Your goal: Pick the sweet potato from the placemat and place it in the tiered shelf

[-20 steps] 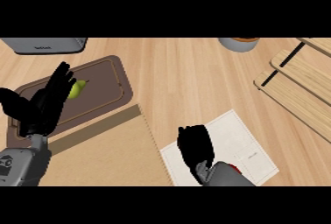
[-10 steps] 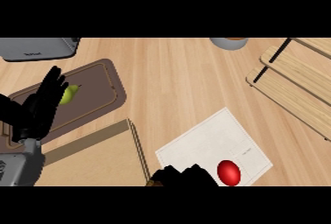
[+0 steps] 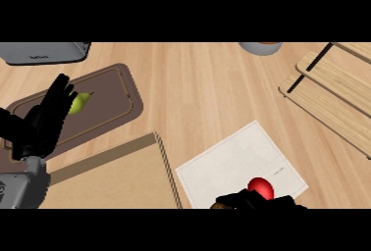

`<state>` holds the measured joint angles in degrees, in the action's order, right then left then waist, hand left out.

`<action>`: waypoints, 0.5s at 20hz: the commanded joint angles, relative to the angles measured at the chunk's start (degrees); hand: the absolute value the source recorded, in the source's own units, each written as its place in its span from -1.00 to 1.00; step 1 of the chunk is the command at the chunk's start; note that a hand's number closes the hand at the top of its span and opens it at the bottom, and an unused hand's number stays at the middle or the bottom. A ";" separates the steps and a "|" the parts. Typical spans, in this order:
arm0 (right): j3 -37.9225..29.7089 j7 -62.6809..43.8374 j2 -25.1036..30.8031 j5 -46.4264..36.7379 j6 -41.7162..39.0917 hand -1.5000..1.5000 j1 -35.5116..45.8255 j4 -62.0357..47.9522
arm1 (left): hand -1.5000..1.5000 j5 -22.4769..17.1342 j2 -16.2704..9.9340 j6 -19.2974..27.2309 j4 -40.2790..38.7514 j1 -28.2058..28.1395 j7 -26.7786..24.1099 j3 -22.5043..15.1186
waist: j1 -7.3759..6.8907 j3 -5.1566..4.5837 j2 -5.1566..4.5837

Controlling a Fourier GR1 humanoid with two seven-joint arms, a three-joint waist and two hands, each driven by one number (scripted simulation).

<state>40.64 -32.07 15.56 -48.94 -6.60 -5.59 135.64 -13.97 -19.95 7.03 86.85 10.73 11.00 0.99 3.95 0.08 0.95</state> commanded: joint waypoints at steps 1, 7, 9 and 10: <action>-6.89 -4.77 4.05 4.69 -4.29 1.00 -3.43 20.60 | 0.00 0.03 0.58 0.14 0.57 0.14 0.08 -0.28 | -0.58 -0.10 -0.27; -21.78 -3.93 5.17 10.49 -4.97 1.00 0.01 17.38 | 0.00 0.88 2.25 0.53 0.69 -0.54 -1.38 -1.45 | -1.21 -0.08 -0.64; -26.59 -3.77 4.86 12.92 -5.53 1.00 0.94 15.67 | 0.00 1.42 0.38 0.18 1.46 -0.42 0.37 -1.19 | -1.53 0.01 -0.57; -28.53 -3.42 4.79 13.94 -5.83 1.00 0.95 15.11 | 0.00 0.09 0.58 0.06 0.86 0.74 1.17 -0.27 | -0.89 0.01 -0.56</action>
<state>20.86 -32.74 18.98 -47.31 -8.73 -2.24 136.13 -13.46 -19.31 7.07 87.57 10.90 11.28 0.35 2.97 0.04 0.47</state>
